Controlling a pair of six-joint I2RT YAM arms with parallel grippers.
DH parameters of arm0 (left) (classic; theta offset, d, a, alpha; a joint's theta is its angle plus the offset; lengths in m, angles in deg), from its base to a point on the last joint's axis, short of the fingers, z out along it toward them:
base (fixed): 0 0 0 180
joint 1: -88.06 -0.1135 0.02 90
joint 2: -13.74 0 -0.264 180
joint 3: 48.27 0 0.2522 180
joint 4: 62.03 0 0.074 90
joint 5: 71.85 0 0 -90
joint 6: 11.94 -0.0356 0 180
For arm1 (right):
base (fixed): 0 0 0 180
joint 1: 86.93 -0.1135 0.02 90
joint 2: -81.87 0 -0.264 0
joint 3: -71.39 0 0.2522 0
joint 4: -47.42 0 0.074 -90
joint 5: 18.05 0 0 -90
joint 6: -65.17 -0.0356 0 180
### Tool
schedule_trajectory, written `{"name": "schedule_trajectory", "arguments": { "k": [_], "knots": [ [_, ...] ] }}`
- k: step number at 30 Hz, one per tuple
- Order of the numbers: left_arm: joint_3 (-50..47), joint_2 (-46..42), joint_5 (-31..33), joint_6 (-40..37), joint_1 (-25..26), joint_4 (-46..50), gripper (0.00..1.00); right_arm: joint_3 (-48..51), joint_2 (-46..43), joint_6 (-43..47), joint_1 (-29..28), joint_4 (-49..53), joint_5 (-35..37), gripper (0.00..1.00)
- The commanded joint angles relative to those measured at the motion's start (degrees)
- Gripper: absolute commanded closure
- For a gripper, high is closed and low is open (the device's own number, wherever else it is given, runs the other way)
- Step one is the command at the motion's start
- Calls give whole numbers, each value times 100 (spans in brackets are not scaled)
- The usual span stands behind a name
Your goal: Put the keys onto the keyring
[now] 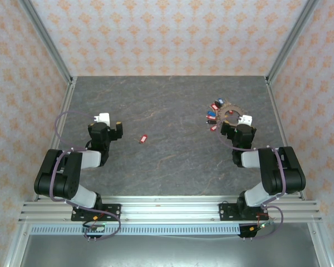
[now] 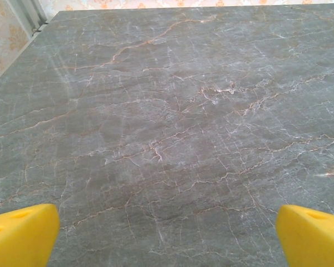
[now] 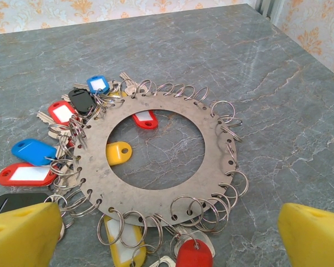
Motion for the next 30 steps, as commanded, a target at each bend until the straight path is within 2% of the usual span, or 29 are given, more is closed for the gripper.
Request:
{"name": "schedule_trajectory", "arguments": {
  "k": [1, 4, 9, 11, 18, 24, 30],
  "knots": [
    [264, -400, 141, 117, -5, 505, 0, 31, -219, -49, 35, -71, -31, 1],
    [533, -975, 516, 507, -83, 1639, 0, 89, -731, -126, 35, 261, 95, 1],
    [177, -2238, 380, 774, -118, 1993, 0, -763, -1884, -838, 35, 3288, 224, 1],
    [230, -2690, 348, 931, -121, 2317, 0, -1003, -2093, -1092, 35, 3992, 30, 1],
    [395, -3735, 128, 1412, -119, 3117, 0, -930, -2703, -1702, 35, 4283, -477, 1],
    [524, -4271, 484, 1801, -121, 3824, 0, -1389, -2326, -1776, 38, 4734, -1024, 1],
    [285, -4655, 579, 2031, -119, 3717, 0, -1643, -1847, -1729, 36, 4669, -1720, 1]
  ]
}}
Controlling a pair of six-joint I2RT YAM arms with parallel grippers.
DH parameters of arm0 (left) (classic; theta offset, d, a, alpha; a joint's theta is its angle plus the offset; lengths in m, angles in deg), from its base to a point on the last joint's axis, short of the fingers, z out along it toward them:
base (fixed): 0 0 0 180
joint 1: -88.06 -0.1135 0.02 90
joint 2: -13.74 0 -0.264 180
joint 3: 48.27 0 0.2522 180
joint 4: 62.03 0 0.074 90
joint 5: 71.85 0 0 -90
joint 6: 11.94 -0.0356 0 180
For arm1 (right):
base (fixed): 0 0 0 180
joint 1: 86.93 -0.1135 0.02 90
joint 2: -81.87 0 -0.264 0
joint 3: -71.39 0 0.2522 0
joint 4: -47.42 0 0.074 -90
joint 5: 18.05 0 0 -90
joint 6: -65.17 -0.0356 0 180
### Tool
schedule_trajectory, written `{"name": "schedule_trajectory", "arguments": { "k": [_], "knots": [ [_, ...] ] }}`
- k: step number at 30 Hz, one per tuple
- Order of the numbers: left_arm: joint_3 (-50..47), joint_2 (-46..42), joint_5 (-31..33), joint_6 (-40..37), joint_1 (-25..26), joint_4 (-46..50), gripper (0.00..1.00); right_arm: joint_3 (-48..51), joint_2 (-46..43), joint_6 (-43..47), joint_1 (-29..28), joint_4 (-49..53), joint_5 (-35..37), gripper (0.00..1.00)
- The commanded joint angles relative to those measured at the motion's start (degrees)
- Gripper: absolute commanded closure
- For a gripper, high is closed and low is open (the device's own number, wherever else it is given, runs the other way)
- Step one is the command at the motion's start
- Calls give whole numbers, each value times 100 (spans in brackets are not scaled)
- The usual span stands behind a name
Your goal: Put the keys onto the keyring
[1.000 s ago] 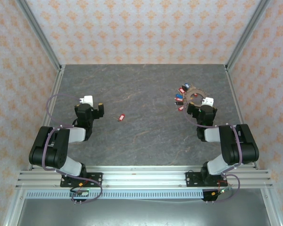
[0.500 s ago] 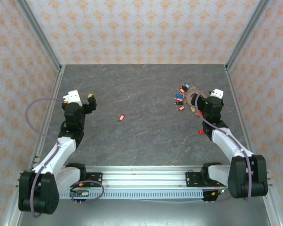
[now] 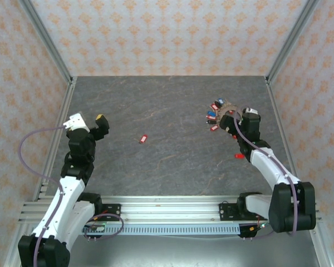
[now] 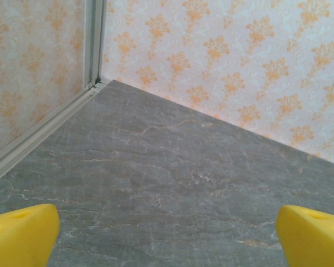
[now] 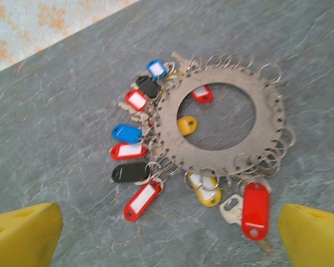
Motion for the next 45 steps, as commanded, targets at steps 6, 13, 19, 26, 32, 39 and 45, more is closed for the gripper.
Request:
{"name": "schedule_trajectory", "arguments": {
  "k": [6, 13, 19, 26, 32, 39, 45],
  "knots": [
    [16, -4, 162, 644, -29, 242, 0, -491, 622, -146, 36, 64, -310, 1],
    [347, 439, -581, 844, -29, 609, 0, -1406, 1634, -148, 37, 823, -108, 7],
    [507, 668, -1149, 1010, -29, 857, 0, -2201, 2533, -350, 35, 1255, -36, 9],
    [538, 544, -1882, 1100, 22, 1166, 0, -3333, 3705, -457, 45, 1826, -345, 15],
    [521, 297, -2065, 1043, 164, 1538, 0, -4253, 4498, -492, 43, 2343, -314, 19],
    [616, 351, -2333, 919, 314, 1754, 0, -4931, 5117, -466, 43, 2950, -347, 20],
    [668, 493, -2306, 895, 498, 1707, 0, -4902, 5211, -304, 19, 3217, -874, 25]
  ]
}}
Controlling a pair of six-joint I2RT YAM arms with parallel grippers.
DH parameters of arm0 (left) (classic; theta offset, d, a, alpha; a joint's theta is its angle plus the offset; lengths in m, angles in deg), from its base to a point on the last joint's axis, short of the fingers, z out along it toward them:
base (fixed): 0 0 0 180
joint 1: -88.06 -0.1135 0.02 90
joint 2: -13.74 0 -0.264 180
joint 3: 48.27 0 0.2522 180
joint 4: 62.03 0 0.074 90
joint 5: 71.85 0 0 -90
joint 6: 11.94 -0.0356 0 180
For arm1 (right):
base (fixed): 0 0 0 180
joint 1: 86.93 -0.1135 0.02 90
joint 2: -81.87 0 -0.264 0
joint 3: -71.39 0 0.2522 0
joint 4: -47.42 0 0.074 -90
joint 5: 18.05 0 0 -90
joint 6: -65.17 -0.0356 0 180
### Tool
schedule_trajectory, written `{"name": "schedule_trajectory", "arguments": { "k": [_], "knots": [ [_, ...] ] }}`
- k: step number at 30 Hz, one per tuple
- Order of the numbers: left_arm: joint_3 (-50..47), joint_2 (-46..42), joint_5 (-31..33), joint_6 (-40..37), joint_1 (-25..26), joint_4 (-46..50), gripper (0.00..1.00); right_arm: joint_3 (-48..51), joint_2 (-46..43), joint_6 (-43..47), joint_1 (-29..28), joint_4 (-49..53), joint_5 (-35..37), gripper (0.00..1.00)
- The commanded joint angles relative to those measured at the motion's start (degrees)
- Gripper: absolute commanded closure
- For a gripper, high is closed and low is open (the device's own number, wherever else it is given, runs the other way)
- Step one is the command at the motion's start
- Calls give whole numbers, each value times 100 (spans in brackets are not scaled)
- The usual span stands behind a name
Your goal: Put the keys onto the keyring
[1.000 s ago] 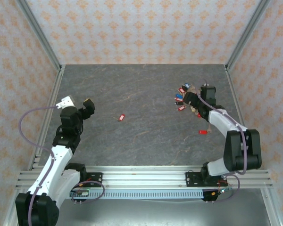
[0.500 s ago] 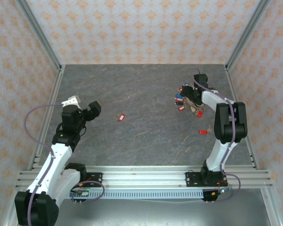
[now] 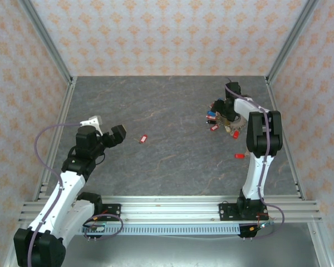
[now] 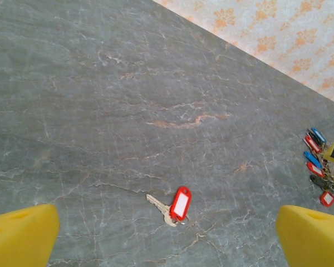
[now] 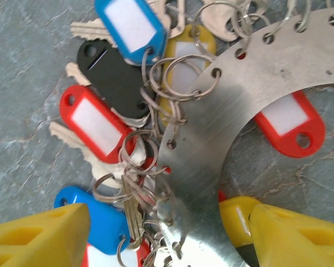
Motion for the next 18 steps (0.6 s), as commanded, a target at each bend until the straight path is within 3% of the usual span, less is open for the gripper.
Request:
{"name": "schedule_trajectory", "arguments": {
  "k": [1, 9, 18],
  "knots": [
    [246, 88, -81, -112, 101, 89, 0, 26, 62, 149, -23, 496, -417, 25],
    [428, 463, -105, -138, 304, -12, 0, 557, -323, 575, -662, 632, -712, 29],
    [587, 842, -239, -152, 492, -105, 0, 1923, -1332, -232, -1602, -103, -827, 30]
  ]
}}
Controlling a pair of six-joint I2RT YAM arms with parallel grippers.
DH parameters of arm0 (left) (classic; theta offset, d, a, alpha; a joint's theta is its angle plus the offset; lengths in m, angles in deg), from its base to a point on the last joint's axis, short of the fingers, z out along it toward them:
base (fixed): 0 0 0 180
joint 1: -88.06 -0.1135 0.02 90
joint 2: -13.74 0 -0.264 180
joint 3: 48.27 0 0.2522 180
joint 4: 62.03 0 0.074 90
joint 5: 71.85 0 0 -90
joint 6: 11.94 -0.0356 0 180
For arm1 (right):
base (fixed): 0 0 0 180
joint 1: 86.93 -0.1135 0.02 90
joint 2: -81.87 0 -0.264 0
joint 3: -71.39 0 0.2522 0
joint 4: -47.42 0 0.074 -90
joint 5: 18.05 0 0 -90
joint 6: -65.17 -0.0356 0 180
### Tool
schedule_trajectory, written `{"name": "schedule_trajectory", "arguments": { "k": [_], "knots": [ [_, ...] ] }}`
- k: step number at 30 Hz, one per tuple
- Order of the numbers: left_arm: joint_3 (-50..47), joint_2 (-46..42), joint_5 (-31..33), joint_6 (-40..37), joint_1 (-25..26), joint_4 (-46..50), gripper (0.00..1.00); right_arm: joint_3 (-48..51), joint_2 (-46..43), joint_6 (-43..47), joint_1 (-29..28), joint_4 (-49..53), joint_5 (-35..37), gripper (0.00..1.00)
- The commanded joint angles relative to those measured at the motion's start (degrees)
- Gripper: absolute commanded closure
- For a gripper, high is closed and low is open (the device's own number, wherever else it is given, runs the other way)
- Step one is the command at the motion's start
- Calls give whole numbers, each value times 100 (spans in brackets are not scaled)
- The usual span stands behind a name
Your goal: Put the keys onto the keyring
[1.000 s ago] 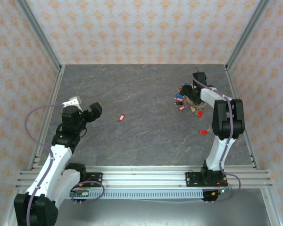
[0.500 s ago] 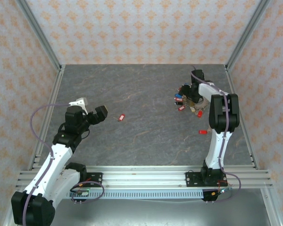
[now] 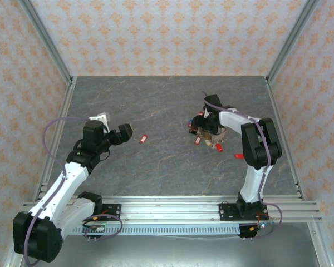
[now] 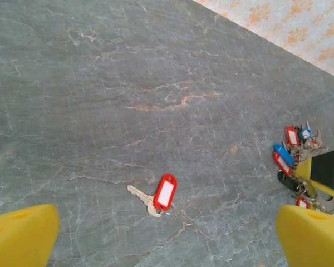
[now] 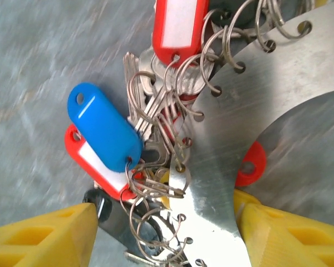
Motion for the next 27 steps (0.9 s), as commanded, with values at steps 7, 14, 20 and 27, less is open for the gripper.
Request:
{"name": "schedule_trajectory", "arguments": {
  "k": [7, 14, 20, 27],
  "knots": [
    [510, 623, -330, -170, 386, -132, 2, 1890, -1138, -1527, -864, -1417, -591, 34],
    [947, 1386, -501, -217, 972, -191, 8, 2623, -2325, -1832, -1149, -1665, -525, 35],
    [1662, 2438, -456, -226, 1835, -158, 20, 2933, -3592, -1496, -344, -845, -11, 36],
    [2603, 3789, -559, 13, 2630, -137, 47, 3739, -4011, -1515, 820, -948, -664, 45]
  ]
}}
